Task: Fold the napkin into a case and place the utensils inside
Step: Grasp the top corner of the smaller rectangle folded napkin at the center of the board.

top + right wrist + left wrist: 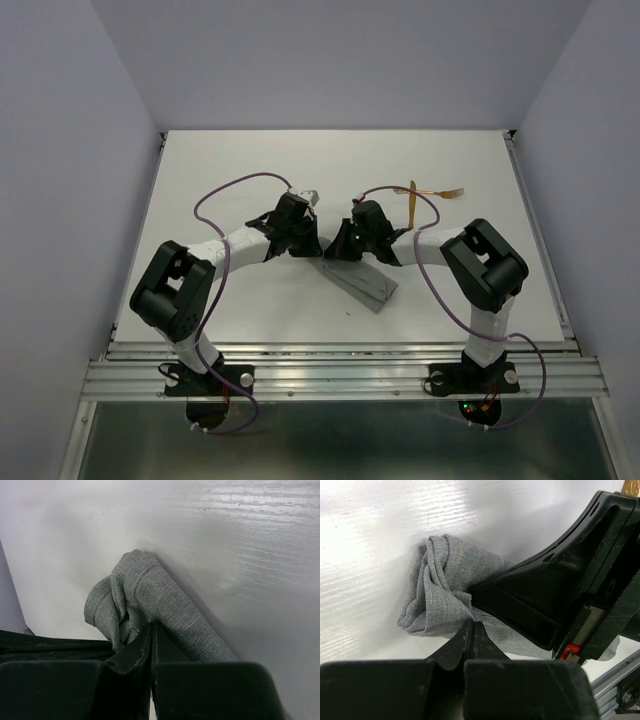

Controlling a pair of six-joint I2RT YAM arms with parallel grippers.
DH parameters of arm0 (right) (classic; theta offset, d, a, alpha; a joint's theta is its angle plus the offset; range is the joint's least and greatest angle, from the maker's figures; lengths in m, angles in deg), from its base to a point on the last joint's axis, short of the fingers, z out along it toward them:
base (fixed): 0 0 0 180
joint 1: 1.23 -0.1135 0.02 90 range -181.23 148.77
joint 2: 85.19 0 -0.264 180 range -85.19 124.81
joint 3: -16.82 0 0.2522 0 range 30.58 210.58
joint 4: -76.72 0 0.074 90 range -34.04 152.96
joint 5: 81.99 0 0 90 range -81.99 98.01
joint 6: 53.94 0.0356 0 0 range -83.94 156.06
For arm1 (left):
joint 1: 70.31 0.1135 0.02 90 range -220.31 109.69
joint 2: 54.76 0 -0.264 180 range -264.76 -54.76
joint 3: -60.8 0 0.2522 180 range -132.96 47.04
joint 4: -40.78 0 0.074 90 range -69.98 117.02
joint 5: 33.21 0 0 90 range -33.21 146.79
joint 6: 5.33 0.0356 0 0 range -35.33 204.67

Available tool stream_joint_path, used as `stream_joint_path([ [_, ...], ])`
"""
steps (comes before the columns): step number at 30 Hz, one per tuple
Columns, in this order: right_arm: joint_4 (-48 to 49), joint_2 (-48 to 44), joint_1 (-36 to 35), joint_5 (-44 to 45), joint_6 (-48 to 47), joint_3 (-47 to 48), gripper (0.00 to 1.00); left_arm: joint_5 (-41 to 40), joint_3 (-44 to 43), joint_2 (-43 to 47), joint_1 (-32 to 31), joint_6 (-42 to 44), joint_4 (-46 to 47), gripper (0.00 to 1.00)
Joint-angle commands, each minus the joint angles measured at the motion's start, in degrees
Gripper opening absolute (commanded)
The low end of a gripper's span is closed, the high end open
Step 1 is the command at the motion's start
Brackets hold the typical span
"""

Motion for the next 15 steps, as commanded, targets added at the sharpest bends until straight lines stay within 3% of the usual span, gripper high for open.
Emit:
stream_joint_path([
  [1, 1.9, 1.1, 0.3, -1.8, -1.1, 2.9, 0.01, 0.7, -2.2, 0.5, 0.5, 1.3, 1.5, 0.00],
  [15, 5.7, -0.1, -0.2, -5.1, -0.6, 2.5, 0.01, 0.8, -2.2, 0.3, 0.5, 1.4, 1.4, 0.00],
])
